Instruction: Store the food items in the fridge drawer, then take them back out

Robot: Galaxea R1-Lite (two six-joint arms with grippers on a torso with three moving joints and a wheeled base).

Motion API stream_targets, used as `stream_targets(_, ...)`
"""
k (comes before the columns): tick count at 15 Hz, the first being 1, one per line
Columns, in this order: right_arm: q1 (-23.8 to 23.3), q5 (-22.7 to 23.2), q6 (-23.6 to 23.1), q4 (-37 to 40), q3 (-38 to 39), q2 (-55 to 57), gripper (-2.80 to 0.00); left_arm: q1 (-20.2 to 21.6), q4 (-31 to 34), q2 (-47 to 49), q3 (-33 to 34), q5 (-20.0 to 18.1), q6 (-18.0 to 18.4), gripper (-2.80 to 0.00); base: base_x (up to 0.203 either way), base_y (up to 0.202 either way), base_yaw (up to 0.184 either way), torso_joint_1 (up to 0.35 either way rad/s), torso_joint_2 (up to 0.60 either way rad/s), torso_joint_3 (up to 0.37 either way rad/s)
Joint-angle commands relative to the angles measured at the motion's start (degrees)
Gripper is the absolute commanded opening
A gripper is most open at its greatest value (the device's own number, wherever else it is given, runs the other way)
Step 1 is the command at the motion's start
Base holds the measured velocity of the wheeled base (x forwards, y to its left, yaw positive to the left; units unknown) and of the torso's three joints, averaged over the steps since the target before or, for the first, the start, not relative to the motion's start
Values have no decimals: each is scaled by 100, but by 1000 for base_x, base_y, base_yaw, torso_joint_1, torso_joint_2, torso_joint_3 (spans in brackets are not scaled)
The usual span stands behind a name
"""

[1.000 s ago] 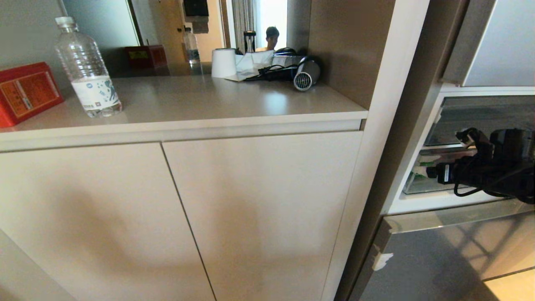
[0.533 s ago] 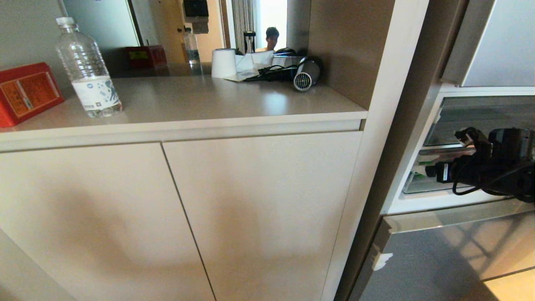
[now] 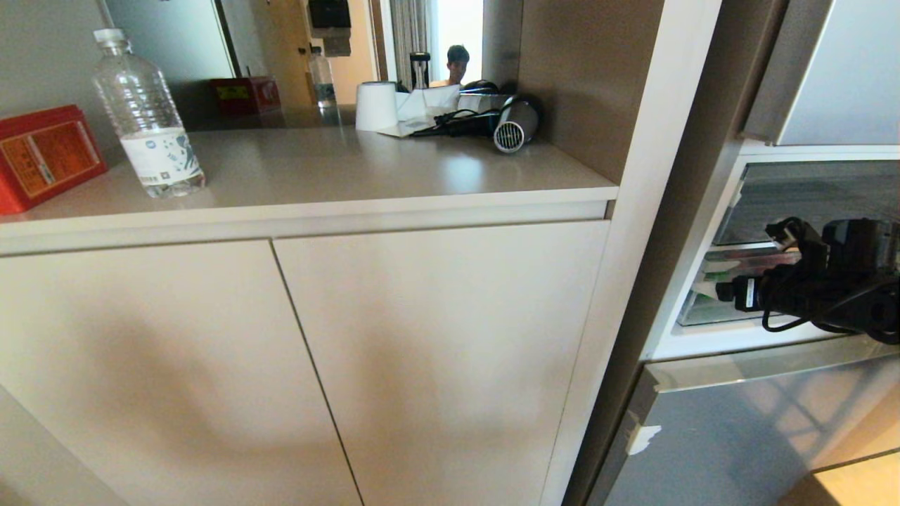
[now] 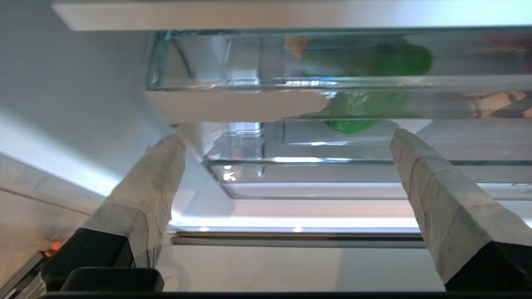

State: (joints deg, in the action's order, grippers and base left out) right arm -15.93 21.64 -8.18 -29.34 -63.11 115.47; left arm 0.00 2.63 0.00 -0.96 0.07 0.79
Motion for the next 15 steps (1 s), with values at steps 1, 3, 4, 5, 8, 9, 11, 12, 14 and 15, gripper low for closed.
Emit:
stream_targets(1, 39, 21, -8, -27, 18, -51, 0, 0, 0, 0, 0, 1, 0, -280, 0, 0, 0, 0, 0, 0)
stream_targets(3, 46, 25, -8, -27, 18, -55, 0, 0, 0, 4, 0, 1, 0, -280, 0, 0, 0, 0, 0, 0)
stream_targets(4, 62, 25, -8, -27, 18, -60, 0, 0, 0, 0, 0, 1, 0, -280, 0, 0, 0, 0, 0, 0)
stream_targets(5, 73, 16, 1, -24, 13, -60, 0, 0, 0, 0, 0, 1, 0, -280, 0, 0, 0, 0, 0, 0)
stream_targets(8, 81, 16, 1, -19, 18, -47, 0, 0, 0, 5, 0, 1, 0, -280, 0, 0, 0, 0, 0, 0)
stream_targets(9, 81, 22, 1, -24, 18, -42, 0, 0, 0, 7, 0, 1, 0, -280, 0, 0, 0, 0, 0, 0)
stream_targets(11, 90, 25, 9, -19, 18, -42, 0, 0, 2, 6, 0, 1, 0, -280, 0, 0, 0, 0, 0, 0)
stream_targets(12, 90, 22, 9, -21, 11, -33, -280, 0, 0, 0, 0, 1, 0, -280, 0, 0, 0, 0, 0, 0)
stream_targets(14, 90, 16, 9, -10, 32, -33, -280, 0, 0, 7, 0, 1, 0, -280, 0, 0, 0, 0, 0, 0)
stream_targets(15, 108, 16, 9, -10, 48, -33, -280, 0, 0, 8, 0, 1, 0, -280, 0, 0, 0, 0, 0, 0)
